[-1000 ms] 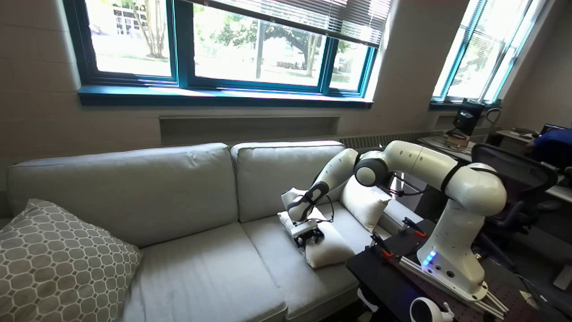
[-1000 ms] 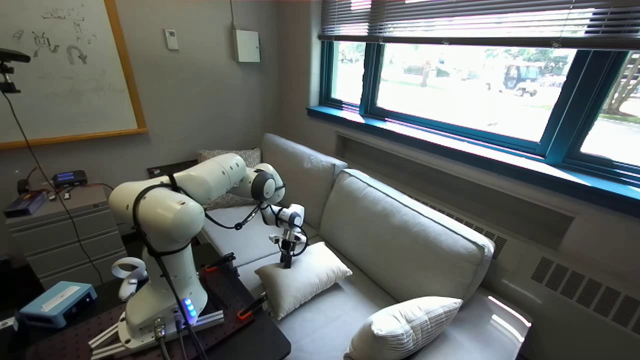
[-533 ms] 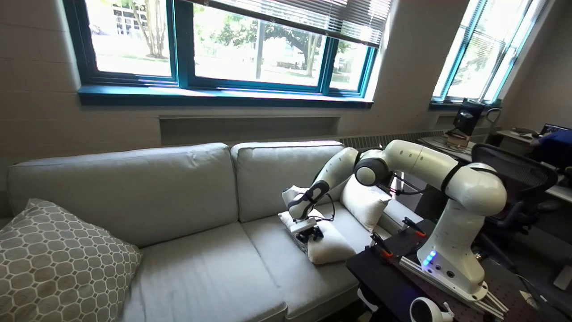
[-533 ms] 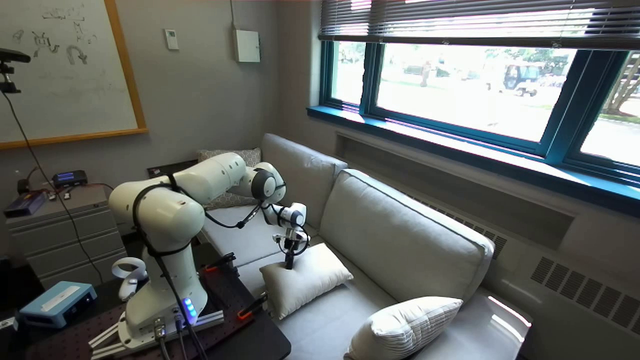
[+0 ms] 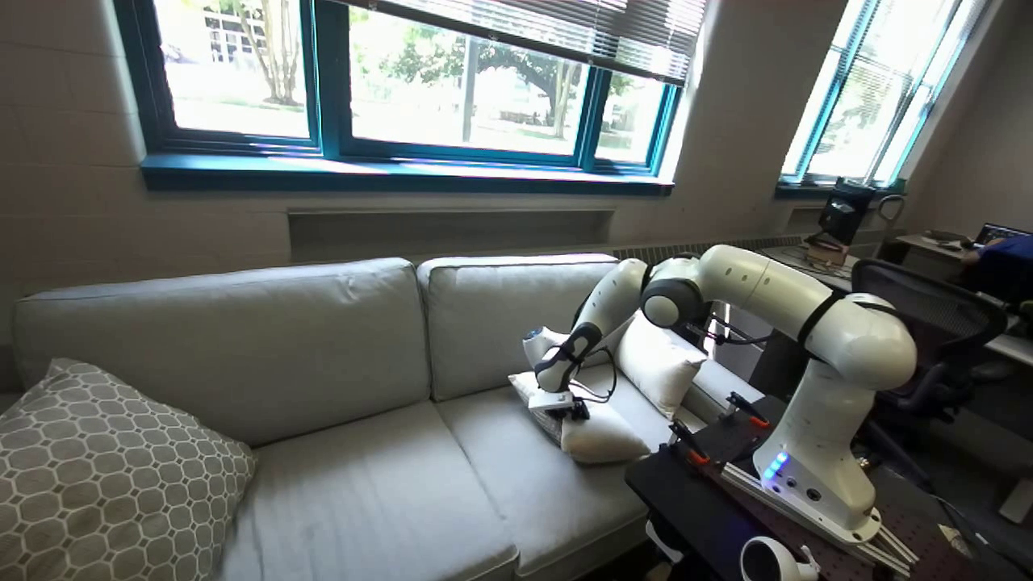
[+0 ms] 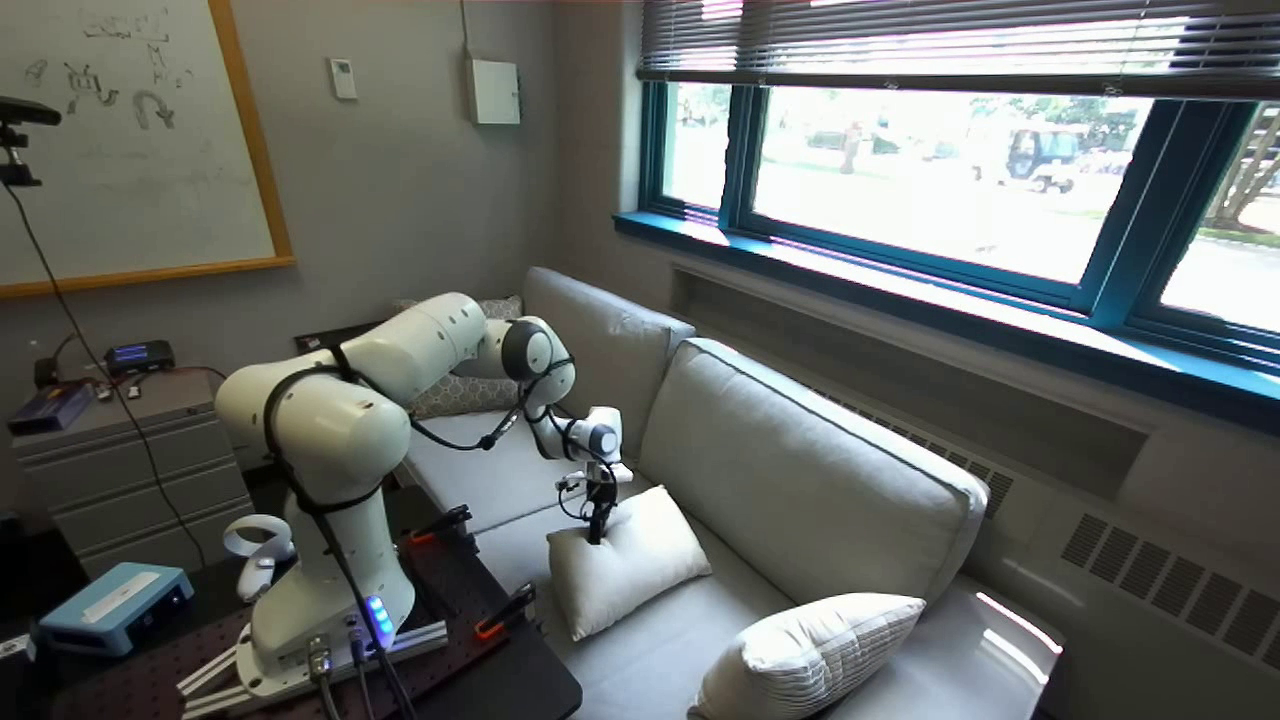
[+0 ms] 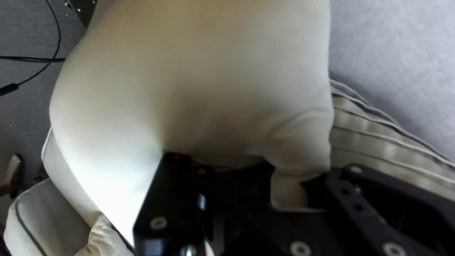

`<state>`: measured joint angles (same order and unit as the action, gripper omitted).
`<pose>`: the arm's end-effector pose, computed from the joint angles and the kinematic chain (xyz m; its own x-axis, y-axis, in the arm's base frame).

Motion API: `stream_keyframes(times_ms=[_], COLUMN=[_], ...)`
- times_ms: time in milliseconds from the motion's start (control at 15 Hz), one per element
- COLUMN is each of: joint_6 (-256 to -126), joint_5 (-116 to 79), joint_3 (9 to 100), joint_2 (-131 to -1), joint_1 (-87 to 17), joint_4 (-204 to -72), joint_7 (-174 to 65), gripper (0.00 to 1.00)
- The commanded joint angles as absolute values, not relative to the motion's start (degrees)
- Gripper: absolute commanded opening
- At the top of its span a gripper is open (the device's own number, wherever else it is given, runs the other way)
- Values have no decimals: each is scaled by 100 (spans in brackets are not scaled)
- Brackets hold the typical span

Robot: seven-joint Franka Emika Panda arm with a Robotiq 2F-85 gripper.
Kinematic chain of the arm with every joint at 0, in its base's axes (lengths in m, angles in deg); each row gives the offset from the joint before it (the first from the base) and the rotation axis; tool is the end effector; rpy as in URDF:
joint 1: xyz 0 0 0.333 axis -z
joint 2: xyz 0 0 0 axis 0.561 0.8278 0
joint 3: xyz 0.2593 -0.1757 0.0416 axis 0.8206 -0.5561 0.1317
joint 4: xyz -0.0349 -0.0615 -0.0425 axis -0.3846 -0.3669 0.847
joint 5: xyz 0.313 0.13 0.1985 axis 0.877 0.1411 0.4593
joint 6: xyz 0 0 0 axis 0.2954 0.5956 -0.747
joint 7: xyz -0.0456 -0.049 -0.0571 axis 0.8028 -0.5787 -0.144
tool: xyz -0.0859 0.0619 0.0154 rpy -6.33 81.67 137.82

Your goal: Arrange the small pillows on the right side of the couch

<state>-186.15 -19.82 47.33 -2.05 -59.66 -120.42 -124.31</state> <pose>0.5835 0.1519 -0.1332 0.6650 -0.7397 0.1028 -0.6864 -0.5513 0.4742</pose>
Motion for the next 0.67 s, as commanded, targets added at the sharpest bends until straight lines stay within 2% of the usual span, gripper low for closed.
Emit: stream_keyframes(times_ms=[0, 267, 600], joint_6=[-20005, -21515, -23551], joint_5=[-2095, -2351, -2008], joint_3=[4401, 4011, 2998], joint_2=[-1065, -1586, -1879], joint_1=[-6331, -6835, -7810], joint_4=[-13460, -14590, -16136], joint_7=[-13061, -13436, -13443], gripper=[2, 4, 3])
